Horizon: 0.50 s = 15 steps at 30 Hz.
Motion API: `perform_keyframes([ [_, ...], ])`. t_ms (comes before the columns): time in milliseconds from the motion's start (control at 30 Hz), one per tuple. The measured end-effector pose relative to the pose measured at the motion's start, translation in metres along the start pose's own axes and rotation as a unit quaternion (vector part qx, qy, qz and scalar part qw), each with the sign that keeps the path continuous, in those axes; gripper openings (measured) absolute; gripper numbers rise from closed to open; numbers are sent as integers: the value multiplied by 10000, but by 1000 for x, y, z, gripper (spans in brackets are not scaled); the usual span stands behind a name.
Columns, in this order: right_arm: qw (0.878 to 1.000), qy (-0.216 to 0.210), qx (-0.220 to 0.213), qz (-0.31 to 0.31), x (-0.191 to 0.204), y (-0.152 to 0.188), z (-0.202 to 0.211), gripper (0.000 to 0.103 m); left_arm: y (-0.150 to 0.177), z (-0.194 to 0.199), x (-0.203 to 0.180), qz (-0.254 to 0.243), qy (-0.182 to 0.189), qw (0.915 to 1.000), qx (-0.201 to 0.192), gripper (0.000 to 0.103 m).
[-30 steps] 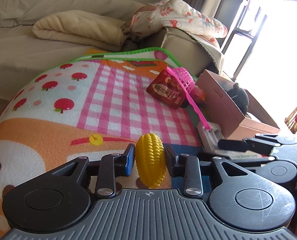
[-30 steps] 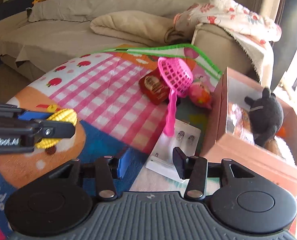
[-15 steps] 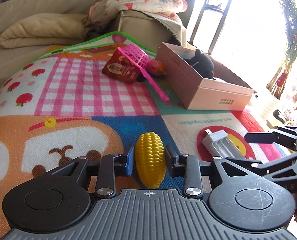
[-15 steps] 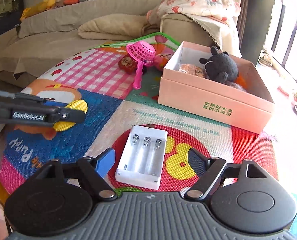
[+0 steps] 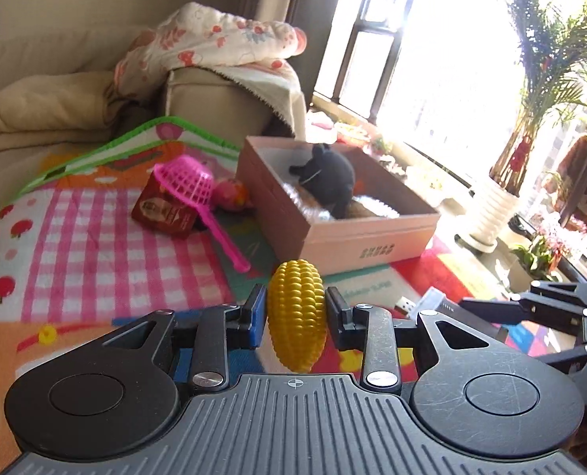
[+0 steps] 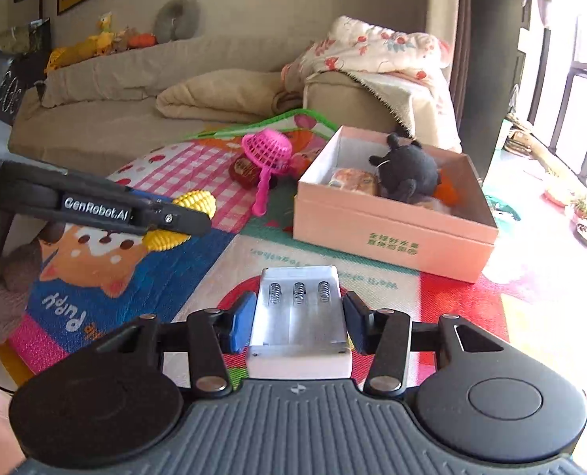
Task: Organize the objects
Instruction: 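Place the corn in the pink box with the left tool while the right tool places the battery holder in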
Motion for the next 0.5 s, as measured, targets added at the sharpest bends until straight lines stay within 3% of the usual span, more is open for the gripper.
perform_keyframes([
  [100,9989,240,-362,-167,-21,-8,23,48,-56,-15,-28,-14,186,9985,-520,35],
  [233,9967,422,-546,-435,-45,-9,33,48,-97,-51,-53,403,379,9953,-793,35],
  [300,9959,491,-535,-539,-54,-6,33,48,-103,-73,-60,592,464,9938,-815,36],
  [433,9952,572,-475,-641,-65,-3,31,48,-90,-112,-55,512,7,9976,-456,36],
  [500,9949,603,-478,-656,-68,-2,31,48,-83,-113,-48,583,73,9976,-375,36],
])
Point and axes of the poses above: each gripper's, at about its wrist camera, not at the fingertips, and z roughly against the way its jaws point, x to its left, y to its underside, the point moved 9 cm from there along -z, roughly the way its jaws point, and after that the axes turned 9 degrees about -y, right-handed, at the moved point
